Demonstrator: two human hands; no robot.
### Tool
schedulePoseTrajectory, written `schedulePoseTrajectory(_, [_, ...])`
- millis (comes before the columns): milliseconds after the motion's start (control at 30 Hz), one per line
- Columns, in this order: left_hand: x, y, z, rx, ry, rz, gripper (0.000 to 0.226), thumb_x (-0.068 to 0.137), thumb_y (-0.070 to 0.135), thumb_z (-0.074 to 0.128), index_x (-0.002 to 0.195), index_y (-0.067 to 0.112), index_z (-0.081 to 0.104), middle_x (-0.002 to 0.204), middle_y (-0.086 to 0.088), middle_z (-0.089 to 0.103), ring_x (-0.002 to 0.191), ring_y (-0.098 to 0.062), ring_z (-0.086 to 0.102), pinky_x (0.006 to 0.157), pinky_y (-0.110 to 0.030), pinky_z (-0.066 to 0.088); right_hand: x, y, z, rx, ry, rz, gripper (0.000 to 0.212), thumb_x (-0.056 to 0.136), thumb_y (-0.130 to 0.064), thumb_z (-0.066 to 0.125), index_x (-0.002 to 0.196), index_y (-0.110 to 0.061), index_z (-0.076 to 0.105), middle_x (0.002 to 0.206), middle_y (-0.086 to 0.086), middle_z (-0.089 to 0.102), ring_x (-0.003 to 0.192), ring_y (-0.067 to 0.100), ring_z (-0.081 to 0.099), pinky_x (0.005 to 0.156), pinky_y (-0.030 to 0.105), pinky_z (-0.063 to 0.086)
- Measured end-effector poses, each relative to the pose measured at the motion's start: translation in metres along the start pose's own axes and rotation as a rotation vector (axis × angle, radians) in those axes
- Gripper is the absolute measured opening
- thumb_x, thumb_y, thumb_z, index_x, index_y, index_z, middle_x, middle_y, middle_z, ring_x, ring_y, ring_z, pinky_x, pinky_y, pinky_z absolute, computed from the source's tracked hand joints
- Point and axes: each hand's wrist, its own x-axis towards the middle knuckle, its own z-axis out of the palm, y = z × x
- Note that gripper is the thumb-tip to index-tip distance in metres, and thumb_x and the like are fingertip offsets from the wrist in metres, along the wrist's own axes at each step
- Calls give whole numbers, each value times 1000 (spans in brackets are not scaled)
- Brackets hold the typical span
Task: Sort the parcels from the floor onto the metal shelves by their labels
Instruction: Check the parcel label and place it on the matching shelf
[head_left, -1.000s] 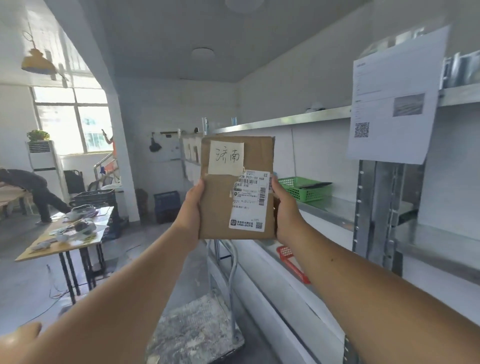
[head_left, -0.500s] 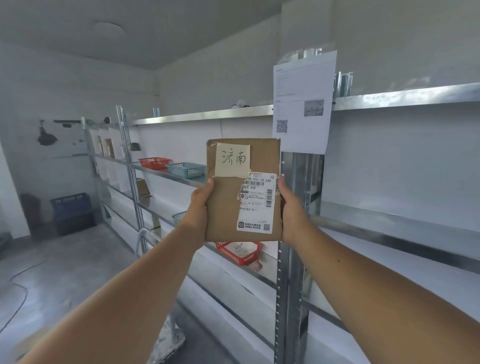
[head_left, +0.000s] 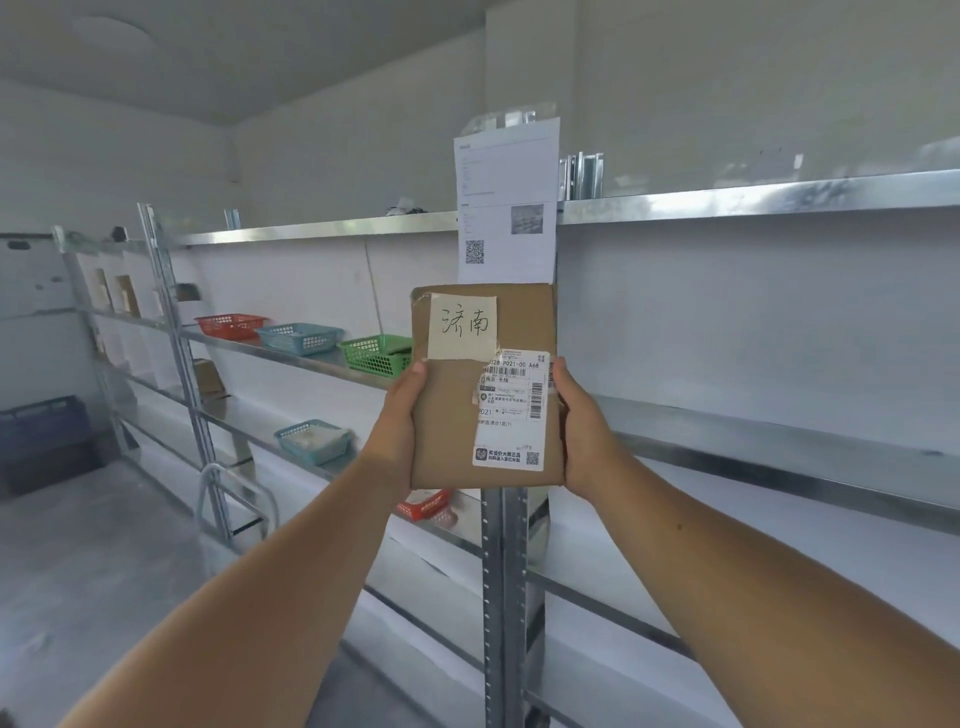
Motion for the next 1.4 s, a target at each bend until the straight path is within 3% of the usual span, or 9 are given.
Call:
schedulePoseTrajectory(133, [-8, -10, 20, -29, -32, 8, 60, 106, 57, 50, 154, 21, 56, 146, -18, 67, 136, -47, 62, 114, -69, 47, -15, -6, -21, 3, 24, -6, 63, 100, -69, 57, 136, -22, 75, 128, 13, 81, 117, 37, 77, 94, 53, 63])
schedulePoseTrajectory(200, [-13, -19, 27, -33, -47, -9, 60, 105, 58, 50, 151, 21, 59, 142, -17, 71, 131, -45, 66, 109, -65, 53, -22, -6, -32, -26, 31, -13, 65, 97, -72, 58, 136, -24, 76, 132, 12, 80, 121, 37, 76, 101, 56, 62])
schedulePoseTrajectory(333, [-12, -30, 41, -47, -129, -50, 63, 101, 64, 50, 143, 20, 67, 131, -17, 77, 115, -40, 76, 84, -51, 66, -34, -16, -50, -92, 90, -38, 67, 91, -78, 61, 133, -29, 79, 137, 7, 77, 129, 36, 71, 114, 62, 53])
schedulePoseTrajectory(567, [9, -32, 73, -11, -149, -64, 71, 100, 64, 57, 155, 20, 51, 147, -19, 66, 133, -45, 65, 110, -70, 50, -52, -41, -67, -90, 181, -83, 69, 92, -78, 60, 137, -28, 76, 138, 8, 77, 127, 38, 73, 113, 62, 54])
schedulePoseTrajectory(700, [16, -38, 88, 29, -165, -86, 86, 84, 73, 65, 155, 27, 50, 147, -15, 66, 130, -44, 66, 109, -71, 50, -62, -49, -79, -70, 233, -98, 70, 93, -77, 60, 137, -25, 76, 133, 10, 79, 122, 38, 76, 110, 62, 56])
schedulePoseTrajectory(867, [22, -52, 109, 15, -243, -135, 82, 83, 76, 64, 151, 31, 54, 146, -14, 67, 129, -43, 67, 107, -73, 51, -72, -59, -97, -65, 309, -112, 69, 93, -75, 62, 136, -23, 76, 133, 10, 79, 123, 39, 75, 112, 62, 55])
schedulePoseTrajectory(1133, [35, -77, 146, -40, -370, -200, 59, 100, 66, 56, 147, 30, 59, 141, -13, 72, 127, -42, 69, 105, -72, 53, -87, -64, -133, -23, 399, -164, 70, 97, -74, 57, 139, -21, 74, 138, 11, 77, 127, 39, 73, 115, 62, 53])
schedulePoseTrajectory(1400, [32, -110, 205, -67, -489, -254, 58, 101, 67, 54, 147, 32, 60, 143, -8, 71, 131, -36, 68, 110, -68, 51, -124, -87, -172, -59, 544, -236, 67, 98, -75, 56, 136, -25, 77, 133, 7, 80, 121, 36, 77, 110, 60, 57])
